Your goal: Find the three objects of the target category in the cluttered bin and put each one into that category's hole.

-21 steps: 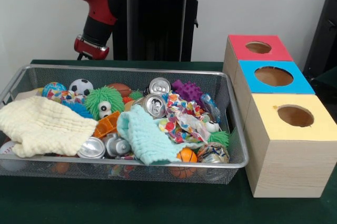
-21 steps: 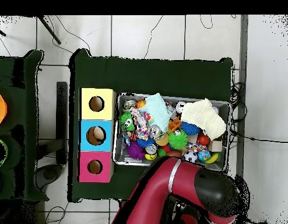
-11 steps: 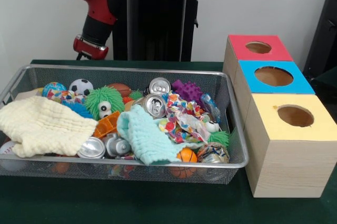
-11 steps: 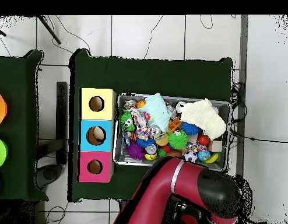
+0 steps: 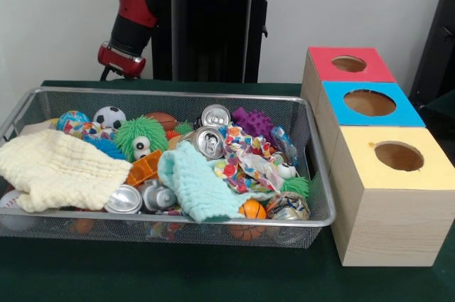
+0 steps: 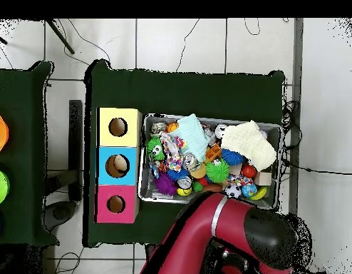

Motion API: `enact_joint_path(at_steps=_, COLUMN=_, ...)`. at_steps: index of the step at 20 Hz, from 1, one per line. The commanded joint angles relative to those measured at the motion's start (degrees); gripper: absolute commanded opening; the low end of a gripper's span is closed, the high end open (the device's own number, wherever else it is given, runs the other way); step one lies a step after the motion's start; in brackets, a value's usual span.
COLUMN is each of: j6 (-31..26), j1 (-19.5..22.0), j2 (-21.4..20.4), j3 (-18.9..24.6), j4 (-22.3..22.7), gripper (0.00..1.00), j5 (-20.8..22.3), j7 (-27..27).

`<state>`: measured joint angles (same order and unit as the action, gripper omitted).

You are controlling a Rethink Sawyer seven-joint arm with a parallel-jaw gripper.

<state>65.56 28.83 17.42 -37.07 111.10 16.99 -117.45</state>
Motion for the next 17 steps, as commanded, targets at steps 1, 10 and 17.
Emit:
enact_joint_path(at_steps=1, j6=0.77, j1=-1.04, j2=5.03, j3=9.47, j4=18.29, gripper=1.0, j5=8.35, j7=-12.81)
enact_joint_path(at_steps=10, j6=7.68, j1=-3.75, j2=6.21, j3=7.62, j4=22.13, gripper=1.0, j5=6.54, j7=-13.13)
enact_joint_path(at_steps=17, j6=9.35, j1=-5.44, j2=7.14, j3=6.98, j4=23.49, gripper=1.0, j5=5.53, j7=-14.26)
